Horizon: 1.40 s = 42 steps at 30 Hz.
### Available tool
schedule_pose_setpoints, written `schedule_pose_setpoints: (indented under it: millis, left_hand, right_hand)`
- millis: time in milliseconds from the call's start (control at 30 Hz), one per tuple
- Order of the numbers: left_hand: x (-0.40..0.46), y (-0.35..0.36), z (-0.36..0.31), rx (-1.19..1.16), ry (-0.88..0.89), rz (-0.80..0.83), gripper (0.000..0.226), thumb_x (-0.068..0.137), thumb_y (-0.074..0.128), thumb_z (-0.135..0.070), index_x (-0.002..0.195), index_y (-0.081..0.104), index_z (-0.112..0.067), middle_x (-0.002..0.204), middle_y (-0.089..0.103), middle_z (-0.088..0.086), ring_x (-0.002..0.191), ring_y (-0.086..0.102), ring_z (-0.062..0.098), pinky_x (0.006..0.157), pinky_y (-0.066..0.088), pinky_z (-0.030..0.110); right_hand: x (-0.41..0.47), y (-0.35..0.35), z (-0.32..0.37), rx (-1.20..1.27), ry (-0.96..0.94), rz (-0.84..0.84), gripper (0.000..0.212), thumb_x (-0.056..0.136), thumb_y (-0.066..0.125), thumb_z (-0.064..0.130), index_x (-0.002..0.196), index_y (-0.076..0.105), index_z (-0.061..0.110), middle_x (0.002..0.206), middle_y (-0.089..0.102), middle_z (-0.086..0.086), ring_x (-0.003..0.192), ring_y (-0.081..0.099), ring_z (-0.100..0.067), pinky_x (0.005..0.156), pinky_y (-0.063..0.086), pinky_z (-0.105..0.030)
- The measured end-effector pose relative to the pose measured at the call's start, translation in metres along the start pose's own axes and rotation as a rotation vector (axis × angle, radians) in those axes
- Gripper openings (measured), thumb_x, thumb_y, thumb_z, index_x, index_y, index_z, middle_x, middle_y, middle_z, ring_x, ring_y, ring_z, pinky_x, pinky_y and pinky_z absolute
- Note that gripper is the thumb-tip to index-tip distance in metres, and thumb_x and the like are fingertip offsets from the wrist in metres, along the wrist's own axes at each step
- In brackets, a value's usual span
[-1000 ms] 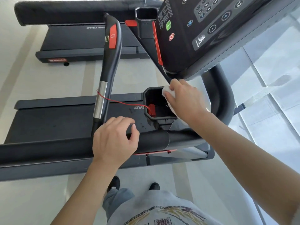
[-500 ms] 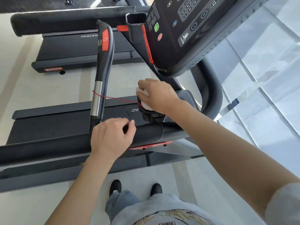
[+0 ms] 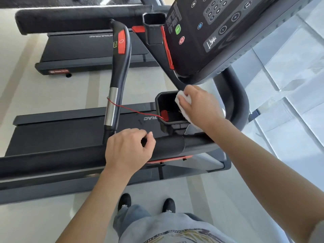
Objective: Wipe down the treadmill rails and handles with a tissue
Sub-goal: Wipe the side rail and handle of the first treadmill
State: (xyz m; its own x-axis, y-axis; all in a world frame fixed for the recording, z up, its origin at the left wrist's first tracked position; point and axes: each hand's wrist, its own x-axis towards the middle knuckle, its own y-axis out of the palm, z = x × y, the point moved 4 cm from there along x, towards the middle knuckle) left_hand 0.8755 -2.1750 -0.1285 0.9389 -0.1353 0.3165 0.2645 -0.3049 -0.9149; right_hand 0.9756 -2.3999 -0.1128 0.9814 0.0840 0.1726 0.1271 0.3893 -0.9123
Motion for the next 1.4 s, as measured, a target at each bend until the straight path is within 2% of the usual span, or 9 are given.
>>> schedule_pose_setpoints:
  millis: [167,300,467,567,733,833,1100,1233,1400]
  left_hand:
    - [0.000,-0.001,0.000,-0.011,0.004,0.001,0.044,0.097,0.049,-0.038,0.056,0.043,-0.024,0.050,0.037,-0.010,0.047,0.034,0.014,0.049,0.014,0.021]
    - [-0.002,0.000,0.001,-0.019,0.012,0.013,0.044,0.098,0.048,-0.038,0.056,0.045,-0.023,0.051,0.037,-0.009,0.047,0.036,0.014,0.048,0.015,0.021]
    - [0.000,-0.001,0.000,-0.012,0.025,-0.004,0.044,0.097,0.049,-0.037,0.055,0.041,-0.025,0.050,0.034,-0.010,0.046,0.034,0.014,0.048,0.012,0.021]
    - [0.000,0.001,0.000,0.001,0.028,0.002,0.045,0.097,0.048,-0.038,0.055,0.043,-0.023,0.050,0.037,-0.010,0.047,0.036,0.014,0.048,0.012,0.021]
    - [0.000,0.001,0.001,-0.015,0.028,-0.004,0.044,0.096,0.050,-0.036,0.054,0.043,-0.023,0.050,0.035,-0.009,0.046,0.036,0.016,0.046,0.018,0.023]
    - [0.000,0.000,0.001,-0.023,0.022,0.007,0.044,0.096,0.050,-0.036,0.055,0.042,-0.023,0.049,0.033,-0.009,0.046,0.035,0.015,0.047,0.018,0.023]
    - [0.000,0.001,0.003,-0.027,0.017,0.014,0.045,0.097,0.049,-0.037,0.055,0.046,-0.023,0.049,0.033,-0.009,0.045,0.036,0.015,0.046,0.018,0.023]
    - [-0.001,0.002,0.005,-0.035,0.021,0.009,0.045,0.097,0.049,-0.037,0.054,0.047,-0.023,0.049,0.035,-0.010,0.045,0.037,0.013,0.044,0.022,0.023]
    - [-0.001,0.003,0.005,-0.029,0.024,-0.009,0.046,0.097,0.048,-0.038,0.054,0.050,-0.022,0.048,0.037,-0.010,0.044,0.038,0.012,0.045,0.020,0.021]
  right_hand:
    - [-0.006,-0.005,0.005,0.042,0.084,0.010,0.034,0.107,0.047,0.046,0.094,0.059,0.017,0.095,0.063,-0.001,0.082,0.057,-0.027,0.065,0.034,-0.035]
    - [-0.036,-0.007,0.008,-0.012,0.011,0.073,0.036,0.104,0.053,0.046,0.083,0.061,0.017,0.079,0.057,0.003,0.074,0.054,-0.025,0.053,0.025,-0.027]
    - [-0.044,-0.020,0.008,0.063,-0.022,0.133,0.035,0.101,0.056,0.047,0.081,0.059,0.019,0.068,0.049,0.006,0.069,0.051,-0.021,0.054,0.031,-0.024]
    - [-0.031,-0.024,0.025,0.139,-0.038,0.201,0.031,0.100,0.057,0.050,0.084,0.062,0.024,0.073,0.057,0.007,0.076,0.056,-0.018,0.059,0.040,-0.031]
    - [0.023,-0.015,0.057,0.121,-0.161,-0.041,0.033,0.106,0.053,0.047,0.102,0.061,0.015,0.097,0.060,0.003,0.077,0.056,-0.023,0.066,0.042,-0.036]
    - [0.055,0.018,0.060,-0.020,-0.091,0.041,0.035,0.109,0.048,0.044,0.107,0.062,0.012,0.106,0.060,-0.006,0.085,0.061,-0.031,0.068,0.043,-0.038]
    - [0.047,0.017,0.056,-0.033,-0.075,0.091,0.036,0.108,0.046,0.044,0.095,0.052,0.011,0.090,0.063,-0.011,0.077,0.053,-0.034,0.065,0.035,-0.037]
    - [0.010,0.005,0.053,-0.148,-0.091,0.192,0.036,0.106,0.047,0.047,0.089,0.055,0.017,0.086,0.064,-0.006,0.083,0.062,-0.037,0.067,0.040,-0.038]
    - [-0.020,-0.022,0.042,-0.187,0.016,0.292,0.045,0.102,0.053,0.050,0.074,0.058,0.016,0.064,0.047,0.001,0.068,0.053,-0.029,0.058,0.037,-0.034]
